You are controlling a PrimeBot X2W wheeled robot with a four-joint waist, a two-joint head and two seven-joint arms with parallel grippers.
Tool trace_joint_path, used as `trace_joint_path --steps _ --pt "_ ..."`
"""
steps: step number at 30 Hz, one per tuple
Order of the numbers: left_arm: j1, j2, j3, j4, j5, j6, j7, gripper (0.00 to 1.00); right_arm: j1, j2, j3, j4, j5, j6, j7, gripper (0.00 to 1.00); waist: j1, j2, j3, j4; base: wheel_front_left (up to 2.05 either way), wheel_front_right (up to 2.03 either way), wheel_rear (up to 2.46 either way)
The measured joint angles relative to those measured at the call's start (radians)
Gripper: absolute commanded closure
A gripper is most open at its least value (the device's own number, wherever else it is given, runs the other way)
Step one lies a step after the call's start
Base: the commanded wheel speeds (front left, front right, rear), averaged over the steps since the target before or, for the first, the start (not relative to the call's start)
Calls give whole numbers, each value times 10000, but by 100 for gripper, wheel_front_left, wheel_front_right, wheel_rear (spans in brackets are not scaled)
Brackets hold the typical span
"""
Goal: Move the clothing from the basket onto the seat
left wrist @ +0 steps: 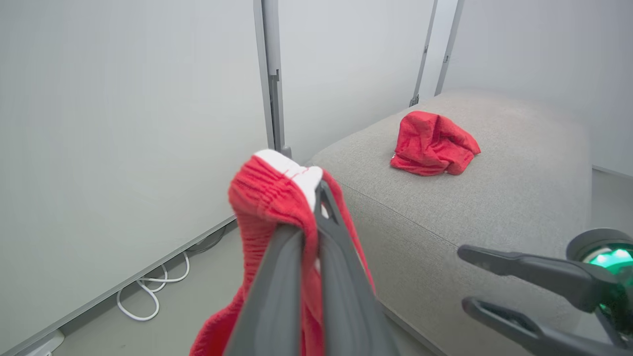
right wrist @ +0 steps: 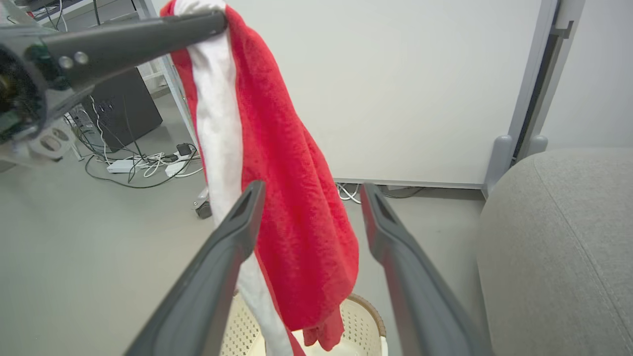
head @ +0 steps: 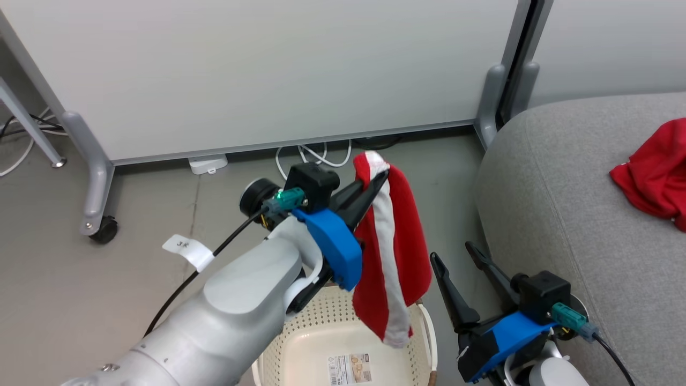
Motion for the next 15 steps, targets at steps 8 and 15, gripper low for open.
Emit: trace_joint_path --steps 8,15 --pt "-489 -539 222 -35 17 0 0 100 208 0 61 -176 -50 0 263 0 0 0 -326 90 0 0 0" --pt "-735 -725 63 134 -56 0 0 100 284 0 174 -270 -59 0 389 0 2 0 -403 58 0 0 0"
